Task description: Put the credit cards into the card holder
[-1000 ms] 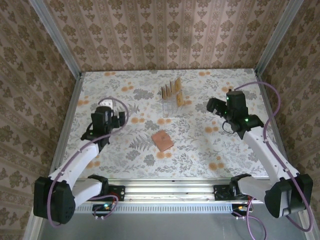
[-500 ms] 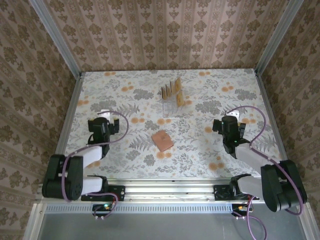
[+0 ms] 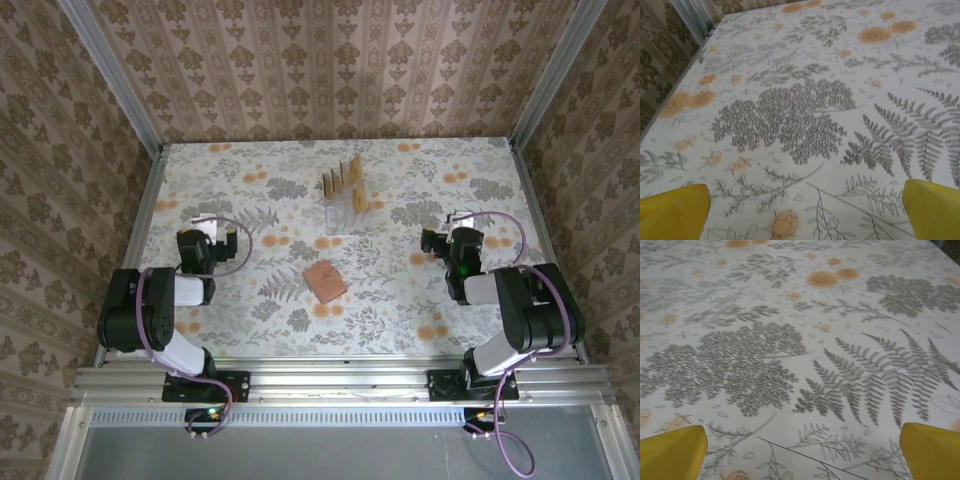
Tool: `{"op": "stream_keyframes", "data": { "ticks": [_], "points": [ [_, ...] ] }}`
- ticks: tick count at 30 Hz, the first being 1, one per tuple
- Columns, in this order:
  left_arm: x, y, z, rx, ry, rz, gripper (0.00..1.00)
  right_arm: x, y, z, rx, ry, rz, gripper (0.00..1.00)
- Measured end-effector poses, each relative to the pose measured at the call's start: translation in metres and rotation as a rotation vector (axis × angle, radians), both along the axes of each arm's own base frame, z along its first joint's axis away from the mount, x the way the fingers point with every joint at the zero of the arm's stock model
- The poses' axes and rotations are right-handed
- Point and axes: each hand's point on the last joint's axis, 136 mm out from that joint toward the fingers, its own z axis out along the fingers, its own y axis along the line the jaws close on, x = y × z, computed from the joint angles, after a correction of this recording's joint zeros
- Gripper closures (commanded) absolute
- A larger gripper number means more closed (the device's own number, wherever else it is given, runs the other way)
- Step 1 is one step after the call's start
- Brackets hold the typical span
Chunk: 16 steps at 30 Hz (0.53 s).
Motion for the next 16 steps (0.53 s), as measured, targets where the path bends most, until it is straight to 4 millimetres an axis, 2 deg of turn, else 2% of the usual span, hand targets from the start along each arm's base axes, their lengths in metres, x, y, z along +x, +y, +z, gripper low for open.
{"op": "stream_keyframes", "data": {
  "ticks": [4,16],
  "points": [
    [0.003,-0.001,0.004,-0.018,-0.011,-0.013,0.00,0.007,0.003,0.010,0.006,-0.034,0.016,0.00],
    [0.003,-0.005,0.004,-0.027,-0.010,-0.035,0.00,0.010,0.004,0.014,0.012,-0.045,0.025,0.00]
  ]
}}
